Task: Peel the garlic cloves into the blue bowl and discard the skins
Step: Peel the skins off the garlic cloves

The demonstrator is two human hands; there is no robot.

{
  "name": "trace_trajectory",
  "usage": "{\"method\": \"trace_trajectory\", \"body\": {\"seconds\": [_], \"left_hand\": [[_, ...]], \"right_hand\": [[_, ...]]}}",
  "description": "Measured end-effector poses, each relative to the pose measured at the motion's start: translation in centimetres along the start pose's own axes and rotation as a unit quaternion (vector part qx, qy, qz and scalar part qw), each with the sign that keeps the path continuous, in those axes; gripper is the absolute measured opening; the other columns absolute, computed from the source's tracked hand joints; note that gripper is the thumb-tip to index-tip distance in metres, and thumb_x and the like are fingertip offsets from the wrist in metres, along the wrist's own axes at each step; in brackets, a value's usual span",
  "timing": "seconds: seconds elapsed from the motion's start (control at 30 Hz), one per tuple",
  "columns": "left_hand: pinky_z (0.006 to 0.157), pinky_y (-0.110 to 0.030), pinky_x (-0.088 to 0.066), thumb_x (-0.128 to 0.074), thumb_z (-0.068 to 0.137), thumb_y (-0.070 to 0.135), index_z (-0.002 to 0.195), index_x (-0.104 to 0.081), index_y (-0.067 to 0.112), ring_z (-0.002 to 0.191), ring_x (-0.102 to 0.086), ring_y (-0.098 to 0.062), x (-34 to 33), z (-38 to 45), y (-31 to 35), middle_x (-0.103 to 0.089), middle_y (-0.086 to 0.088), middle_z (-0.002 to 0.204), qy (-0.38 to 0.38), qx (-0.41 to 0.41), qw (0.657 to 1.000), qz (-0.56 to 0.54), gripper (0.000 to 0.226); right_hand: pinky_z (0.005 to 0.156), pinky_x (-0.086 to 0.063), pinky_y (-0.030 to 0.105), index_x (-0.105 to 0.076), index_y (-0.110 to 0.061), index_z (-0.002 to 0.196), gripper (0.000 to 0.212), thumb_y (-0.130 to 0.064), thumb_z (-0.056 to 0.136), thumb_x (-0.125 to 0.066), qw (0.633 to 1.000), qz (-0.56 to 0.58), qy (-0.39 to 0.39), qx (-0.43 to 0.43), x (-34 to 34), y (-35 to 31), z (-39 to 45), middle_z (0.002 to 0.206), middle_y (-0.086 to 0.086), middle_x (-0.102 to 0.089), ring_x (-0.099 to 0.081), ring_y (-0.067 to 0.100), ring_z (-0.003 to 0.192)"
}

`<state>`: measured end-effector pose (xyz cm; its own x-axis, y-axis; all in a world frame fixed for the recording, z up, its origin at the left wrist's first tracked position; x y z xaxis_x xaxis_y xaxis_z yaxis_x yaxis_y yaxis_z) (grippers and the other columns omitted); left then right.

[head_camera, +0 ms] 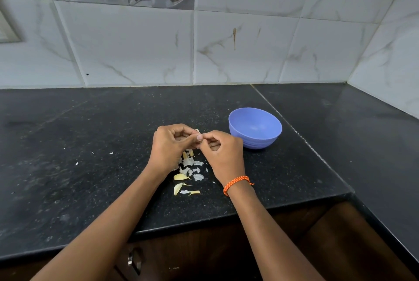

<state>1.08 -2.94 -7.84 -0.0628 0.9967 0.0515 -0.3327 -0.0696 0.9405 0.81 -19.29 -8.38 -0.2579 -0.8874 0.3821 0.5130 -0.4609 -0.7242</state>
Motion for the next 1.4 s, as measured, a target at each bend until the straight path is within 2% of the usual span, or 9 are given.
{"method": "trace_trajectory", "body": {"seconds": [0.2, 0.4, 0.77, 0.93, 1.07, 1.23, 1.27, 1.33, 1.4], "left_hand": [[0.079, -0.038, -0.068, -0.086, 0.086, 0.009, 0.094, -0.079, -0.006, 0.083, -0.081, -0.037, -0.25, -0.17, 0.13, -0.080, -0.020, 0.087, -0.014, 0.010, 0.999, -0.034, 0.019], [0.081, -0.043, -0.068, -0.086, 0.087, 0.007, 0.093, -0.080, -0.003, 0.084, -0.080, -0.042, -0.21, -0.09, -0.11, -0.080, -0.021, 0.087, -0.015, 0.012, 0.999, -0.051, 0.013], [0.079, -0.038, -0.068, -0.083, 0.090, 0.003, 0.095, -0.079, -0.007, 0.082, -0.080, -0.035, -0.26, -0.05, -0.09, -0.080, -0.020, 0.088, -0.021, 0.004, 0.999, -0.043, 0.011], [0.077, -0.032, -0.067, -0.079, 0.093, 0.001, 0.099, -0.078, -0.009, 0.080, -0.080, -0.029, -0.18, 0.00, 0.06, -0.080, -0.023, 0.089, -0.028, 0.011, 0.998, -0.053, 0.012], [0.081, -0.033, -0.067, -0.077, 0.096, 0.004, 0.102, -0.078, -0.008, 0.084, -0.079, -0.029, -0.02, 0.04, 0.15, -0.079, -0.025, 0.093, -0.043, 0.026, 0.996, -0.071, 0.014], [0.084, -0.038, -0.068, -0.077, 0.097, 0.008, 0.104, -0.078, -0.006, 0.085, -0.080, -0.031, 0.53, 0.13, -0.03, -0.080, -0.023, 0.095, -0.023, 0.040, 0.996, -0.073, 0.015], [0.084, -0.038, -0.068, -0.077, 0.097, 0.008, 0.104, -0.078, -0.006, 0.085, -0.080, -0.030, 0.57, 0.11, 0.01, -0.080, -0.023, 0.095, -0.019, 0.040, 0.996, -0.074, 0.016], [0.083, -0.038, -0.068, -0.077, 0.097, 0.009, 0.104, -0.078, -0.005, 0.084, -0.079, -0.032, 0.59, 0.08, 0.05, -0.080, -0.023, 0.096, -0.012, 0.041, 0.997, -0.071, 0.016], [0.082, -0.039, -0.068, -0.077, 0.097, 0.010, 0.104, -0.079, -0.004, 0.083, -0.079, -0.033, 0.53, 0.02, 0.01, -0.080, -0.023, 0.095, -0.014, 0.038, 0.997, -0.060, 0.016]], "right_hand": [[0.067, -0.063, 0.024, -0.082, -0.010, 0.091, 0.006, -0.011, 0.094, -0.077, 1.000, 0.012, 0.000, -0.015, 0.33, -0.04, 0.00, 0.078, -0.003, -0.078, -0.075, 0.006, 0.071], [0.068, -0.065, 0.030, -0.082, -0.010, 0.091, 0.005, -0.008, 0.094, -0.077, 0.999, 0.037, -0.005, -0.031, 0.52, 0.02, 0.01, 0.075, -0.004, -0.078, -0.076, 0.008, 0.070], [0.065, -0.064, 0.032, -0.080, -0.010, 0.085, 0.007, -0.006, 0.090, -0.080, 0.999, 0.027, 0.015, -0.028, 0.65, 0.01, -0.01, 0.074, -0.005, -0.077, -0.075, 0.010, 0.068], [0.058, -0.064, 0.033, -0.079, -0.006, 0.089, 0.003, -0.007, 0.092, -0.080, 0.992, 0.103, 0.003, -0.067, 0.87, -0.14, -0.02, 0.071, 0.001, -0.077, -0.074, 0.015, 0.062], [0.058, -0.059, 0.028, -0.077, -0.003, 0.094, 0.010, 0.000, 0.096, -0.068, 0.979, 0.167, -0.018, -0.112, 0.79, 0.02, 0.11, 0.075, 0.008, -0.077, -0.072, 0.019, 0.062], [0.070, -0.063, 0.034, -0.075, 0.001, 0.103, 0.027, 0.004, 0.105, -0.049, 0.966, 0.220, -0.057, -0.120, 0.69, -0.05, 0.00, 0.083, 0.012, -0.076, -0.073, 0.022, 0.074], [0.072, -0.064, 0.035, -0.076, 0.001, 0.104, 0.025, 0.002, 0.106, -0.051, 0.964, 0.230, -0.062, -0.118, 0.71, -0.18, -0.04, 0.084, 0.011, -0.076, -0.073, 0.023, 0.076], [0.073, -0.065, 0.034, -0.076, -0.003, 0.105, 0.011, -0.009, 0.103, -0.067, 0.966, 0.224, -0.070, -0.109, 0.75, -0.38, -0.11, 0.089, 0.010, -0.077, -0.076, 0.024, 0.080], [0.073, -0.065, 0.033, -0.076, -0.005, 0.102, 0.012, -0.014, 0.095, -0.080, 0.973, 0.201, -0.064, -0.097, 0.77, -0.45, -0.19, 0.090, 0.009, -0.078, -0.077, 0.023, 0.080]]}}
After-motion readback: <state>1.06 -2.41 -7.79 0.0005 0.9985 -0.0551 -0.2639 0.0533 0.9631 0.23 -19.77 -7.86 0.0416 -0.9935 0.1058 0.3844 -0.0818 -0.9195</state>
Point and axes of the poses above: each hand's wrist, its own z-axis towards the middle knuckle, its own x-axis out of the back of the hand, y = z × x, the point moved 2 cm from there along z, towards the middle knuckle
